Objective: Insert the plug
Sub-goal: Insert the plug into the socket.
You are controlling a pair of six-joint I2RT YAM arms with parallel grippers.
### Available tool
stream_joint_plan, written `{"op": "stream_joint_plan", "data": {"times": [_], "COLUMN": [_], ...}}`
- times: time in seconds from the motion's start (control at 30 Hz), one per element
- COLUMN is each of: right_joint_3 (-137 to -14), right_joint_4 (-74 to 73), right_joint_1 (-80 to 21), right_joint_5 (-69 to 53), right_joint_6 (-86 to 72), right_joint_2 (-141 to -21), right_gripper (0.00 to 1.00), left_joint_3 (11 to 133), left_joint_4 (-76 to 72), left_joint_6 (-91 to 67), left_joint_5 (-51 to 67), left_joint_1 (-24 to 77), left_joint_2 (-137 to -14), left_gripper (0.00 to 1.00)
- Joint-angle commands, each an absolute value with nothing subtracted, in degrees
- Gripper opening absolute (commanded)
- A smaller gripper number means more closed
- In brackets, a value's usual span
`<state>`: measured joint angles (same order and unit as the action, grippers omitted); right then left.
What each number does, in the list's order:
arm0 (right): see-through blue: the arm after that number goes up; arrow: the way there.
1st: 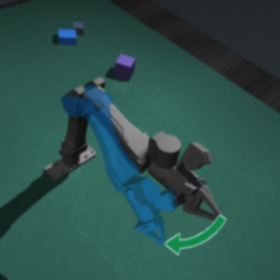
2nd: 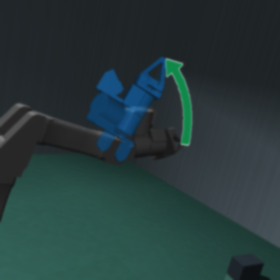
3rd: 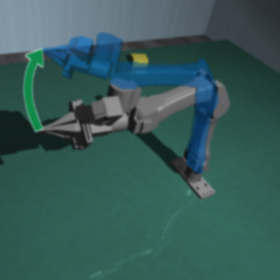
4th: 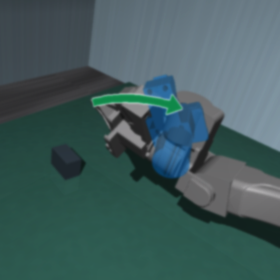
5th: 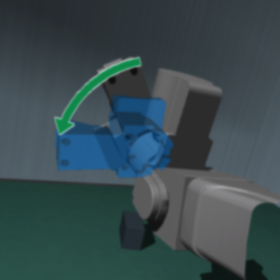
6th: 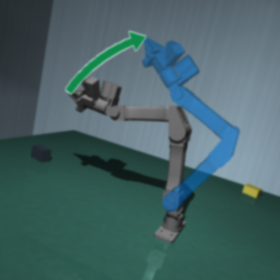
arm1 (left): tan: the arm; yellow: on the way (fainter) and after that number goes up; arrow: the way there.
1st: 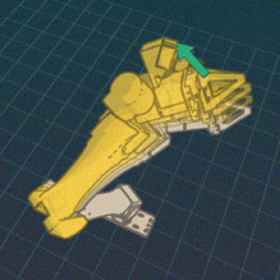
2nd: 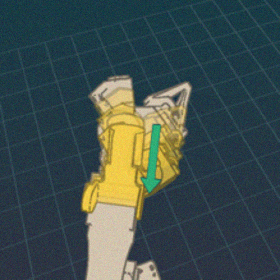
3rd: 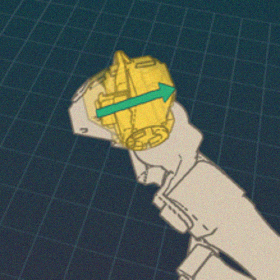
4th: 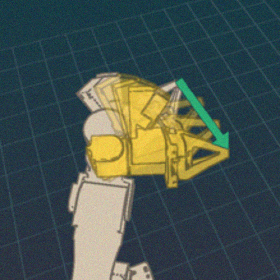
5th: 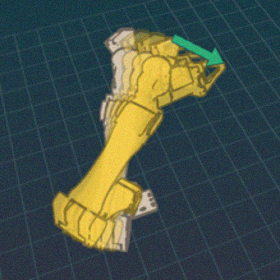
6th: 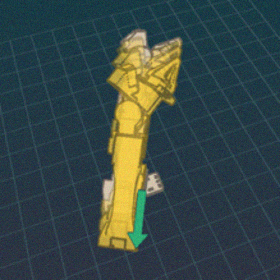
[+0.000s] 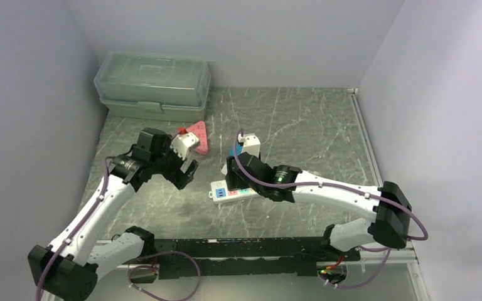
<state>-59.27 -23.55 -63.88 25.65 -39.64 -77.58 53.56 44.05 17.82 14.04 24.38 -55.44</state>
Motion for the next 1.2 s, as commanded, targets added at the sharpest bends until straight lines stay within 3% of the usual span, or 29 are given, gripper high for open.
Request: {"op": "stream_joint_plan", "data": {"times": [0.0, 0.17, 1.17], "right_joint_3": [-60.85, -61.84, -62.37], "right_joint_4": [-21.67, -22.06, -20.10], "right_joint_1": [-64.41, -64.86, -64.52], "right_joint_5": [28.04, 28.21, 27.60], "right_joint_6": [-40.98, -41.57, -41.08], "right_joint_2": [-79.33, -82.66, -88.87], "right_gripper": [0.00, 0.00, 0.00], "left_joint_3": [55.21, 60.26, 56.93], "left_joint_4": [43.80, 44.19, 42.10], "left_joint_6": [15.12, 15.38, 16.52], "left_joint_5": [15.45, 14.60, 13.01], "left_joint_1": [18.45, 15.03, 14.06], "left_joint_2": [-59.73, -66.84, -64.25], "left_gripper": [1.00, 1.00, 1.00]}}
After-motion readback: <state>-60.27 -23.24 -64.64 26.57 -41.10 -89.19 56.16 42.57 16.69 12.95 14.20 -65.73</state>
